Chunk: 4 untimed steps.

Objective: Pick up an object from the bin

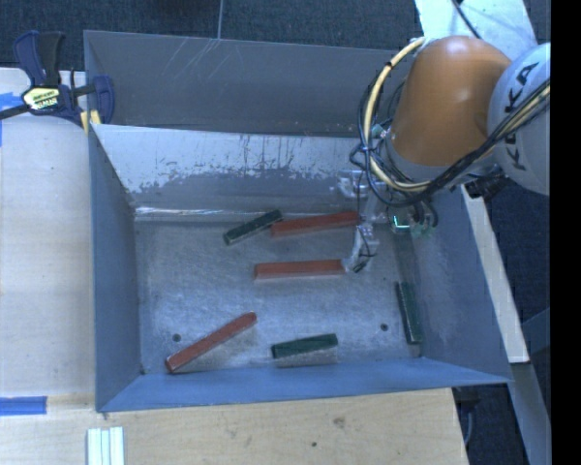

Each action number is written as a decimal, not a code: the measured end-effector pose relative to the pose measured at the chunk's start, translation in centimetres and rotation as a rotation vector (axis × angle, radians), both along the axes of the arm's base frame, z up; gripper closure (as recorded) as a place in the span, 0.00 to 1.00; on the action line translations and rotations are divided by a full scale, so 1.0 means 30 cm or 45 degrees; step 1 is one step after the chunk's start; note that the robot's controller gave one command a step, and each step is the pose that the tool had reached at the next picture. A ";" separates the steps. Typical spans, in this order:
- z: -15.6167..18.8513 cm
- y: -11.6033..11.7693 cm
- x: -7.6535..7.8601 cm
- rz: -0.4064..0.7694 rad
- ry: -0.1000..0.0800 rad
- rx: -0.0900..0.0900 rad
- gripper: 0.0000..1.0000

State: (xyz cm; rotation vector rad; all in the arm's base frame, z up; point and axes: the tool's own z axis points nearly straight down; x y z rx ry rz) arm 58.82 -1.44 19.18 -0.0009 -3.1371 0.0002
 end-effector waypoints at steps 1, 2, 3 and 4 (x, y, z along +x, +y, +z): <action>-0.412 0.113 0.015 0.008 -0.016 0.001 0.00; -0.298 0.137 0.008 0.032 -0.016 0.001 0.00; -0.251 0.091 -0.003 -0.111 -0.017 0.000 0.00; -0.410 0.070 -0.037 -0.151 -0.010 0.001 0.00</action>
Offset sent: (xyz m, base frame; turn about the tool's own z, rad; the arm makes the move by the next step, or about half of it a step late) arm 0.0030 0.0335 -0.1218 -0.0053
